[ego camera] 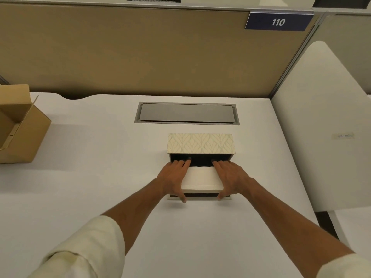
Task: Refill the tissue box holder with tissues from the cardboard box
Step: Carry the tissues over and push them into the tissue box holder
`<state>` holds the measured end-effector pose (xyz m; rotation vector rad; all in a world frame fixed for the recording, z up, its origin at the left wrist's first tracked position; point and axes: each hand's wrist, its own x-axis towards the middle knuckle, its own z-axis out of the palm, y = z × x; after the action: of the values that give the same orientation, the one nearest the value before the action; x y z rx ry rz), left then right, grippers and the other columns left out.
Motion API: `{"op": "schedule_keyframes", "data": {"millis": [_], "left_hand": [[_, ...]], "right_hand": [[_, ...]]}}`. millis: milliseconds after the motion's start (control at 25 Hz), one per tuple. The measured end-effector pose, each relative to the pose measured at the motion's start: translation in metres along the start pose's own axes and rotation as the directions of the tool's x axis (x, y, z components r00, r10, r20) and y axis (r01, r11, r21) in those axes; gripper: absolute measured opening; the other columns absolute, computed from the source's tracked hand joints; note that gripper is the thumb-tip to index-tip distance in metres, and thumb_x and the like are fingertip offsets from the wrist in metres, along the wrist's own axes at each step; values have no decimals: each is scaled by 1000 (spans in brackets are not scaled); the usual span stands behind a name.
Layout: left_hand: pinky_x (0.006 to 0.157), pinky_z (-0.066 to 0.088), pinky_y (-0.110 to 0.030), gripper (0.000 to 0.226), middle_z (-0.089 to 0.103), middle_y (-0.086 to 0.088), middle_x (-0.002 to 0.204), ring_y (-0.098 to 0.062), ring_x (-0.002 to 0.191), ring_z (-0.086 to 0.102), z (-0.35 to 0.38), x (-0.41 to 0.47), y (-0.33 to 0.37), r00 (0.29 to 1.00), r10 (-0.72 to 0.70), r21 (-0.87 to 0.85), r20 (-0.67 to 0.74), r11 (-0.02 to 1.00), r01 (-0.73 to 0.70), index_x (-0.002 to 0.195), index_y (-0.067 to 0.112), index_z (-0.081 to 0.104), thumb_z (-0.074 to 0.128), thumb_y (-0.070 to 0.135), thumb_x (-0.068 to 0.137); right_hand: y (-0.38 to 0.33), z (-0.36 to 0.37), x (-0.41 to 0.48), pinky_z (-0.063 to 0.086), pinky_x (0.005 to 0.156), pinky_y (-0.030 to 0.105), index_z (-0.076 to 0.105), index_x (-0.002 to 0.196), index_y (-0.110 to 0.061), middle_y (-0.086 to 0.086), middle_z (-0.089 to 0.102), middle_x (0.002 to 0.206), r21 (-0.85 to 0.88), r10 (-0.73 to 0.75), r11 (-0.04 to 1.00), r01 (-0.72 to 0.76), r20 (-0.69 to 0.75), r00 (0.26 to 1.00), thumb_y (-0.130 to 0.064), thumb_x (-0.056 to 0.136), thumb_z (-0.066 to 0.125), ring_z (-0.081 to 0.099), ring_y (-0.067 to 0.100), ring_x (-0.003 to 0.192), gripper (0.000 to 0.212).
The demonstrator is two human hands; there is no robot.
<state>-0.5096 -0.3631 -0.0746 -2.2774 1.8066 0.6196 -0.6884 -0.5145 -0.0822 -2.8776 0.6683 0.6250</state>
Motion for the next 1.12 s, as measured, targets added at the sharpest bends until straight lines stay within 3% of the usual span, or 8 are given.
{"op": "schedule_keyframes", "data": {"millis": [320, 560, 1120], "left_hand": [[92, 47, -36, 112, 52, -10, 128, -25, 110, 55, 8, 15, -4, 996, -41, 104, 73, 994, 33, 145, 12, 20, 86, 36, 58], [86, 47, -34, 105, 53, -10, 124, -23, 105, 56, 11, 14, -7, 998, -15, 66, 64, 998, 11, 142, 12, 24, 85, 35, 60], [91, 48, -35, 108, 50, -10, 131, -25, 112, 53, 14, 17, -10, 997, -24, 19, 70, 1000, 23, 145, 14, 20, 84, 33, 61]], "right_hand": [[-1, 11, 6, 40, 107, 36, 19, 146, -14, 8, 43, 143, -10, 6, 1000, -6, -17, 1000, -44, 58, 86, 48, 24, 125, 114], [-3, 13, 6, 41, 105, 36, 20, 145, -13, 9, 47, 138, -27, 7, 1000, -8, -19, 1000, -40, 60, 85, 51, 25, 121, 110], [-2, 12, 7, 47, 96, 34, 26, 140, -16, 7, 53, 129, 22, -12, 1000, 13, -34, 999, -42, 60, 83, 56, 22, 110, 102]]}}
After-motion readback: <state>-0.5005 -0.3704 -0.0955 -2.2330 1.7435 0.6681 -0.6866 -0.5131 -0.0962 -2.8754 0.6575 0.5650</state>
